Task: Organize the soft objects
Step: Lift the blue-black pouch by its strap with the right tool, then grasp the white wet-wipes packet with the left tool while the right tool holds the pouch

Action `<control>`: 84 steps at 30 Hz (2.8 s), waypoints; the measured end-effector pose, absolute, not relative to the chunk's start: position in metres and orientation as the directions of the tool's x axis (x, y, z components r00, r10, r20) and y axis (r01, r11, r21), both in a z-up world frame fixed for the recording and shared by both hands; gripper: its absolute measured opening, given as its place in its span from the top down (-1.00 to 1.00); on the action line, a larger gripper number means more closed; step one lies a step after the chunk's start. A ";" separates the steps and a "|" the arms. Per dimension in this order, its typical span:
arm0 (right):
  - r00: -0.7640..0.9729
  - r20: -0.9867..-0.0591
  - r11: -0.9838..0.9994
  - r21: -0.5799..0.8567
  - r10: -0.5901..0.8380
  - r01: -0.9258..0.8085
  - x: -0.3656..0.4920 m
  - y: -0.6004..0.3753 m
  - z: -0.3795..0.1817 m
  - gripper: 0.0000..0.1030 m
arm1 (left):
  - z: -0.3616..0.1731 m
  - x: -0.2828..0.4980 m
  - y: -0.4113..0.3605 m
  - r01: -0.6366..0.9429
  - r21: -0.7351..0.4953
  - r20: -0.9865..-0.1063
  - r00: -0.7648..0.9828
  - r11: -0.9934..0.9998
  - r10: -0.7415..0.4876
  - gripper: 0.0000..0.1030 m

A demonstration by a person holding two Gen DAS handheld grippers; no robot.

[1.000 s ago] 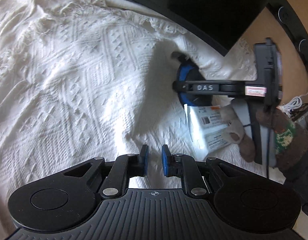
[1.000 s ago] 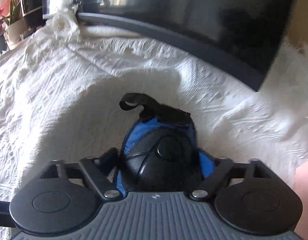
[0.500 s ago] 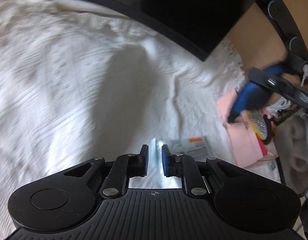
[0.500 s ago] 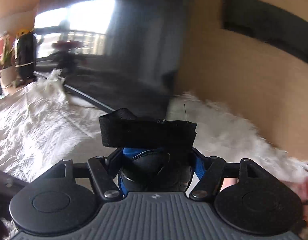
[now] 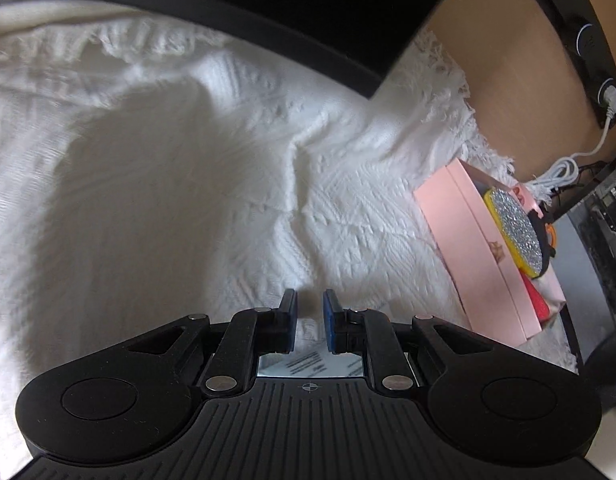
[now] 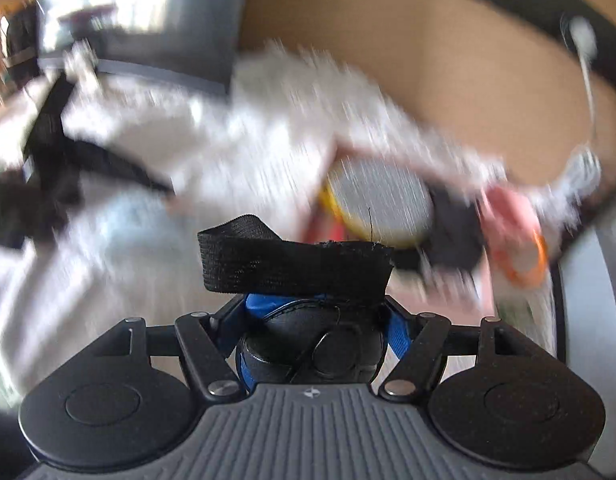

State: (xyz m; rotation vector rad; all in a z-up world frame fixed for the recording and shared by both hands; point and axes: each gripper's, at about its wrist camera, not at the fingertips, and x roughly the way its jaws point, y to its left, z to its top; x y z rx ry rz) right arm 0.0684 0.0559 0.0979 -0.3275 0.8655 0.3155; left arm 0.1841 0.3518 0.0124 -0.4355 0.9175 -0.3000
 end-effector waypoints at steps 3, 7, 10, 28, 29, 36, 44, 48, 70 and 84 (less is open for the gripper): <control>0.556 -0.829 0.907 -0.181 0.066 -0.379 0.063 0.038 0.069 -0.36 | 0.011 0.183 0.347 0.084 -0.495 -0.690 0.567 0.865 -0.450 0.70; 0.552 -0.829 0.926 -0.136 0.088 -0.351 0.065 0.019 0.046 -0.38 | 0.013 0.169 0.335 0.094 -0.511 -0.691 0.546 0.854 -0.474 0.70; 0.574 -0.810 0.925 -0.119 0.120 -0.361 0.075 0.019 0.042 -0.46 | 0.016 0.149 0.321 0.107 -0.505 -0.694 0.540 0.857 -0.476 0.70; 0.623 -0.772 0.963 -0.053 0.128 -0.263 0.060 -0.025 0.012 -0.64 | 0.043 0.034 0.270 0.237 -0.479 -0.784 0.318 0.845 -0.533 0.70; 0.623 -0.773 0.967 -0.050 0.122 -0.251 0.059 -0.029 0.011 -0.64 | 0.037 0.031 0.259 0.271 -0.476 -0.798 0.267 0.837 -0.541 0.70; 0.642 -0.762 0.970 -0.078 0.090 -0.228 0.047 -0.039 0.015 -0.64 | 0.023 0.047 0.238 0.258 -0.441 -0.826 0.258 0.859 -0.501 0.74; 0.624 -0.780 0.964 -0.119 0.057 -0.237 0.033 -0.038 0.004 -0.65 | 0.027 0.075 0.229 0.216 -0.455 -0.802 0.323 0.864 -0.503 0.73; 0.625 -0.778 0.970 -0.103 0.060 -0.222 0.028 -0.040 -0.004 -0.73 | 0.056 0.064 0.213 0.397 -0.384 -0.800 0.308 0.834 -0.515 0.70; 0.627 -0.775 0.993 -0.004 0.074 -0.122 0.028 -0.056 -0.014 -1.00 | 0.032 0.071 0.225 0.240 -0.510 -0.745 0.357 0.826 -0.563 0.42; 0.657 -0.749 0.992 -0.002 0.081 -0.124 0.023 -0.058 -0.016 -1.00 | 0.040 0.060 0.129 0.638 -0.045 -0.869 0.354 0.768 -0.345 0.27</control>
